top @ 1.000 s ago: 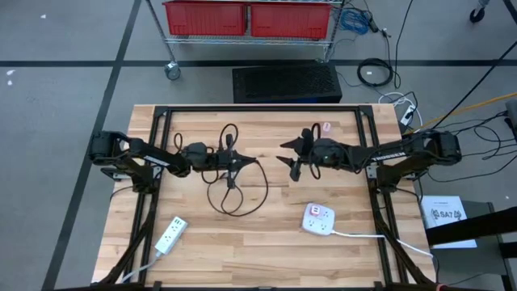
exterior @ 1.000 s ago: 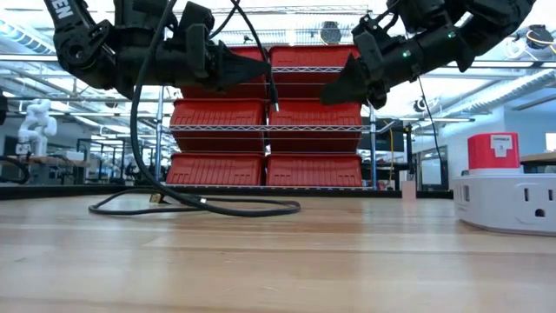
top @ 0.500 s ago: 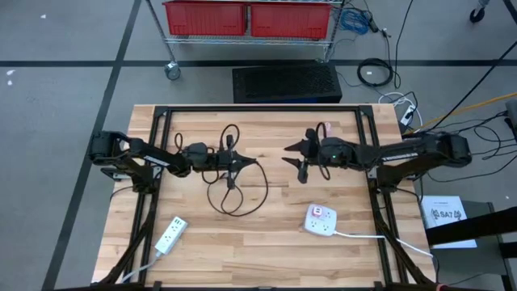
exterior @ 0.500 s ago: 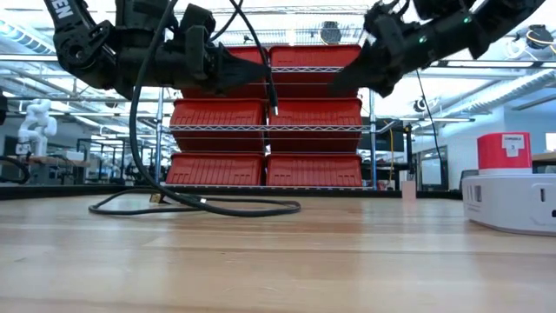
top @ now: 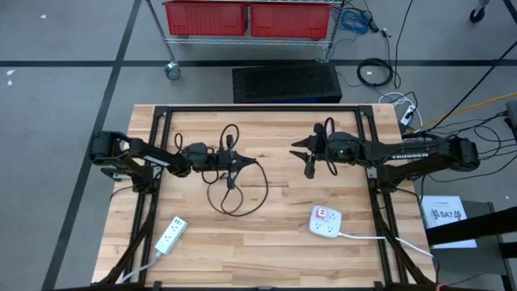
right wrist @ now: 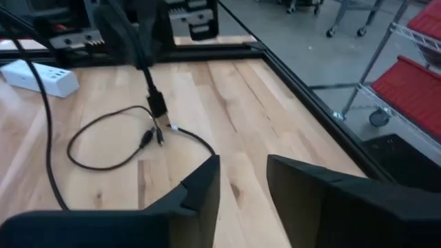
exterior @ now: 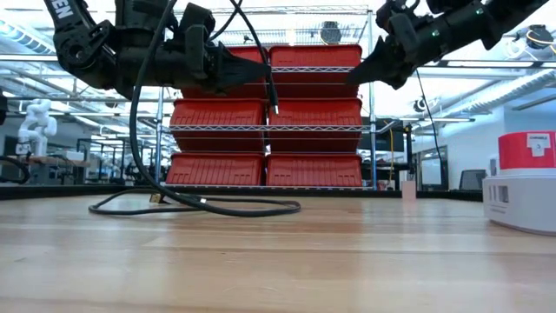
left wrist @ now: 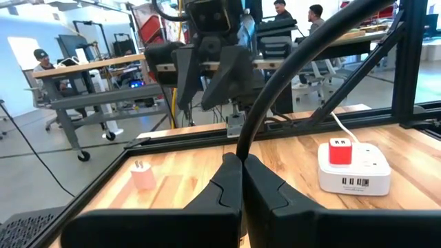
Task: Insert USB
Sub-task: Insert the top black USB cable into the red charger adapter
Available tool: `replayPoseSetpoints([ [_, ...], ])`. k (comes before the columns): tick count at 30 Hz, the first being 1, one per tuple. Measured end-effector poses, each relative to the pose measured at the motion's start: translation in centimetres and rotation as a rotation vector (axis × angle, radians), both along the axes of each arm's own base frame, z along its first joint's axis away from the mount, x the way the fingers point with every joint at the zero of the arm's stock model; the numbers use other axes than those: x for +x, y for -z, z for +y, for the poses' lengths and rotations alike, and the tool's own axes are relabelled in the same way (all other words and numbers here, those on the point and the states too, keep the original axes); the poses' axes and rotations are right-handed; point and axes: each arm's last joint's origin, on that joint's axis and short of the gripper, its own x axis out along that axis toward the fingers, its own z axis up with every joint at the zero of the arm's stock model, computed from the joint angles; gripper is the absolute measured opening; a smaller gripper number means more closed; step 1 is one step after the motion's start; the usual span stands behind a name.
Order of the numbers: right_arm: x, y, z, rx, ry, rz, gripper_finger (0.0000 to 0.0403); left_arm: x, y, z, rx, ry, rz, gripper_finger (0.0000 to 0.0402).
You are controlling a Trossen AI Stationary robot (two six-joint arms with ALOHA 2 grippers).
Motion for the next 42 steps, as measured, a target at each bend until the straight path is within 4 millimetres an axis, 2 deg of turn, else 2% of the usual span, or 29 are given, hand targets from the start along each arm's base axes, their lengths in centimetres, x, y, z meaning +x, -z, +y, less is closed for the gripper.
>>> replayPoseSetpoints([
  [9,0.0,0.11,0.04,0.041,-0.024,0.001,0.0053,0.0,0.0,0.0,-0.003,0.0,0.0,0.0001],
  [15,0.01,0.14,0.11,0.086,-0.03,-0.008,0.004,0.0,0.0,0.0,-0.005,0.0,0.0,0.0001],
  [18,0.01,0.13,0.11,0.093,-0.027,-0.011,0.0054,0.0,0.0,0.0,-0.005,0.0,0.0,0.0001],
  [24,0.02,0.12,0.12,0.107,-0.025,-0.016,0.0108,0.0,0.0,-0.01,-0.005,0.001,0.0,0.0001],
  [30,0.23,-0.25,0.61,0.117,-0.086,-0.055,0.0148,0.0,-0.02,-0.01,-0.005,0.001,-0.002,0.0001],
  [42,0.21,-0.21,0.54,0.08,-0.068,-0.045,0.016,0.0,-0.04,-0.04,-0.005,0.008,-0.004,0.0001],
])
